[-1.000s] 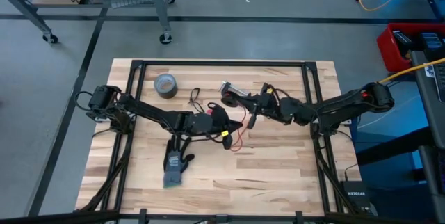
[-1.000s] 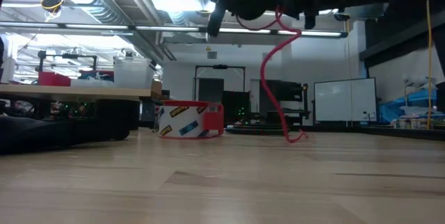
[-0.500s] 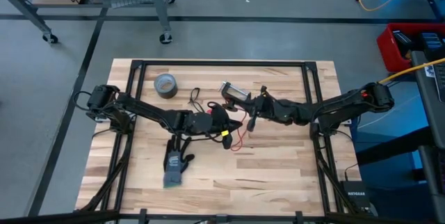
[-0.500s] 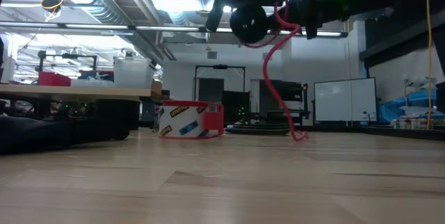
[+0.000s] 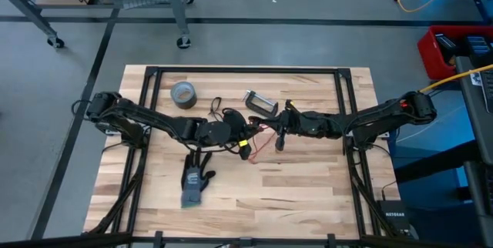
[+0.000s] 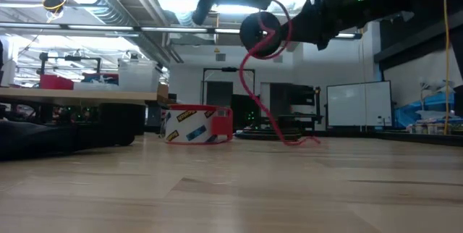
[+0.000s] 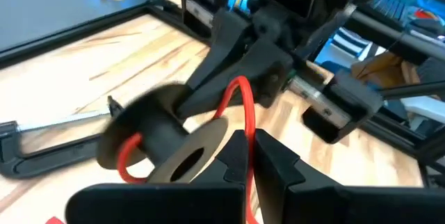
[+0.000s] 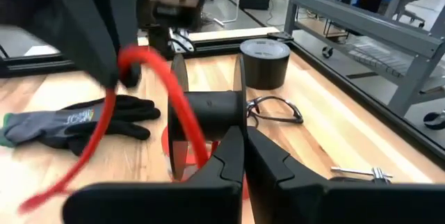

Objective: Coil cords
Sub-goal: Coil the red wire onto the spool

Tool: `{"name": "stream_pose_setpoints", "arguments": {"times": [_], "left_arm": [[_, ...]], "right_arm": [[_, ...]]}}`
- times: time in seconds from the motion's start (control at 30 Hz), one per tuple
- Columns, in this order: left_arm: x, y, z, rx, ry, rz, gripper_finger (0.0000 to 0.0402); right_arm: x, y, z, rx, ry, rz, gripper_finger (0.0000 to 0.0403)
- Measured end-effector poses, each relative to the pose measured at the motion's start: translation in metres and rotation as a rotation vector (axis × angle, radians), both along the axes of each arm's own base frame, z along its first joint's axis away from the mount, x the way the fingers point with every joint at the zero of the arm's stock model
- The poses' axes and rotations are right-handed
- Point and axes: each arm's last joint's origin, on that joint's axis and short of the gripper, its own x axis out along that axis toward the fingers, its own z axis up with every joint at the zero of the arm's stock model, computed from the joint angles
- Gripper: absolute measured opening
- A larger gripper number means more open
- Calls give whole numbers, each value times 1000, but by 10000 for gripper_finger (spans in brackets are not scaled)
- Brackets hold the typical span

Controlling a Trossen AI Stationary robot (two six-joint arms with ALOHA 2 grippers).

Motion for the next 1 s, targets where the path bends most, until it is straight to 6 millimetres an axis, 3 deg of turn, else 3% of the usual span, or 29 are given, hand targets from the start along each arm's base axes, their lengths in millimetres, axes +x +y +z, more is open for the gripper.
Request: {"name": "stream_pose_setpoints", "arguments": {"times": [0.43, 0.63, 1.0], "left_arm": [[-29, 0, 9, 19, 154, 46, 1], [-41, -1, 6, 15, 227, 113, 1], [-44, -14, 4, -11, 224, 111, 1]], "right_arm": [[-5, 2, 5, 68, 0, 58, 5], [-15, 2, 19, 82, -33, 102, 5], [-35, 0, 50, 76, -185, 75, 5]]}}
